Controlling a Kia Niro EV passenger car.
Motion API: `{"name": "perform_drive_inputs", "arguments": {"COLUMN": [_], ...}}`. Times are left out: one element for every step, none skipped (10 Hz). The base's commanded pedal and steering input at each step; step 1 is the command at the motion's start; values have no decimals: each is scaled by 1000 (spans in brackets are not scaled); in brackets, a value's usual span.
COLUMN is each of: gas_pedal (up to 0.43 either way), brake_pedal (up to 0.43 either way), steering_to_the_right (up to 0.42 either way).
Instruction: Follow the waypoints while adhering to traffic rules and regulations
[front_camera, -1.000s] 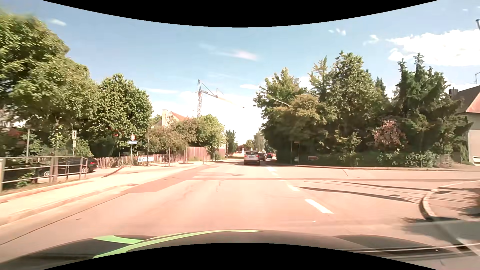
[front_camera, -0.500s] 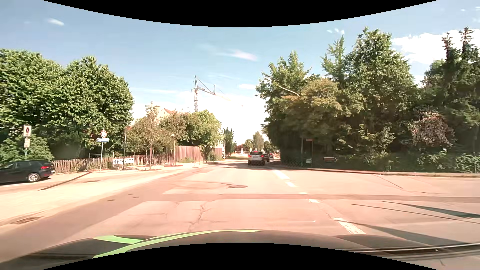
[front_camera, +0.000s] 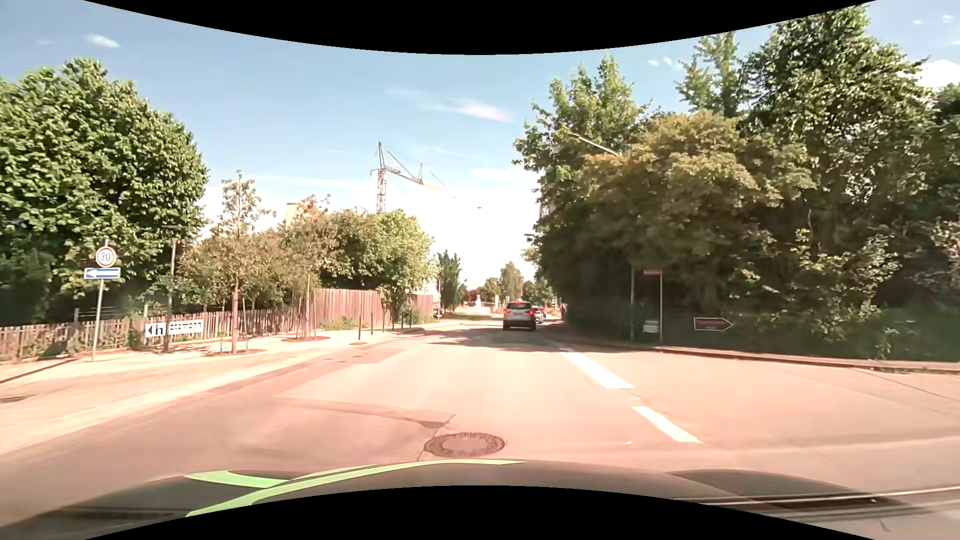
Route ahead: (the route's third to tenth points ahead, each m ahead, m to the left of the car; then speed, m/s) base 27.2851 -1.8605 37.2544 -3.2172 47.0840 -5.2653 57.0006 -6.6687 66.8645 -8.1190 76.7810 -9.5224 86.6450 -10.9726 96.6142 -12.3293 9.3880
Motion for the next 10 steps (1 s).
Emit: {"name": "perform_drive_inputs", "arguments": {"gas_pedal": [0, 0, 0, 0, 0, 0, 0, 0, 0, 0], "brake_pedal": [0, 0, 0, 0, 0, 0, 0, 0, 0, 0], "steering_to_the_right": [20, 21, 21, 21, 21, 19, 20, 21, 21, 23]}}
